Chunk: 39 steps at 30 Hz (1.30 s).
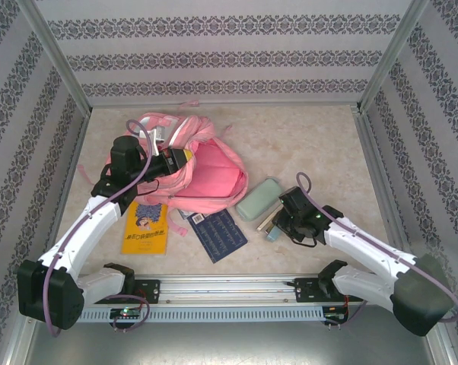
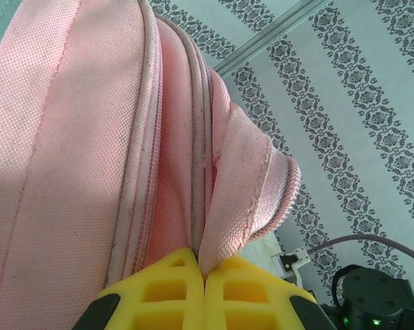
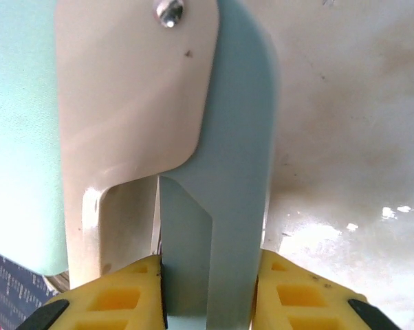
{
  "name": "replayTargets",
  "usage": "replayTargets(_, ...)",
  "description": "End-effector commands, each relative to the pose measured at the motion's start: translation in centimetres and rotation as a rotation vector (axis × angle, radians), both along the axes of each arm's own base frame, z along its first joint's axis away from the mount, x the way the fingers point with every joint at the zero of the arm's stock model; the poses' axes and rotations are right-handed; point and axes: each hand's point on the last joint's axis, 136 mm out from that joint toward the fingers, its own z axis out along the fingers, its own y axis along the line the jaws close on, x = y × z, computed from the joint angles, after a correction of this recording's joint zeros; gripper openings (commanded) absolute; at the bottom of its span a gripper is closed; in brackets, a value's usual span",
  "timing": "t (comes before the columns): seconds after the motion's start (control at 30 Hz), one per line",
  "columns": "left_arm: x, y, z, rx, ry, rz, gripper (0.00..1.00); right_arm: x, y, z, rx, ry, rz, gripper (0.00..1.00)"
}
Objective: Pack the student bag
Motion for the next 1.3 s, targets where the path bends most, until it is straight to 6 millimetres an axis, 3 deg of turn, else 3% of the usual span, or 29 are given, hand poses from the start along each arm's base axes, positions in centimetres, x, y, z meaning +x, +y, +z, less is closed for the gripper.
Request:
replayTargets(0.0,0.0,-0.5,4.2,-0.02,-0.122,-0.033,0.0,1.4,0.3,3.6,-0.006,-0.111,0.059,0.15)
replayTargets(0.1,-0.1,-0.5,4.8,-0.018,-0.13,-0.035,0.0,2.7,2.0,7.2,0.021,-0.212,0.142,0.15)
replayTargets(0.27,-0.2,-0.6,6.2,-0.028,-0.143,-0.038,0.0,5.8,6.8,12.6,0.061,-0.329,0.3,0.15)
replayTargets(0.43,-0.4,-0.6,7.4,-0.028,-0.164,-0.049,0.0,9.9,11.8,16.3,0.075,-0.413,0.405,0.15)
replayTargets(0.63,-1.0,-0.7,8.3,-0.03,-0.174,-0.065,0.0,14.3,17.8,16.1,0.185,-0.393,0.441,0.15)
replayTargets(0.93,-1.8,-1.2,10.0,-0.077,-0.204,-0.106,0.0,18.2,27.0,14.0,0.416,-0.366,0.296,0.15)
replayTargets(1.03,-1.3,-1.4,10.0,-0.101,-0.194,-0.111,0.0,19.2,30.2,13.8,0.475,-0.374,0.239,0.19)
replayTargets(1.17,-1.1,-1.6,10.2,-0.123,-0.193,-0.118,0.0,20.6,33.2,12.4,0.536,-0.369,0.115,0.24)
replayTargets(1.27,-1.0,-1.5,10.3,-0.119,-0.202,-0.11,0.0,21.4,35.0,11.8,0.55,-0.379,0.052,0.46)
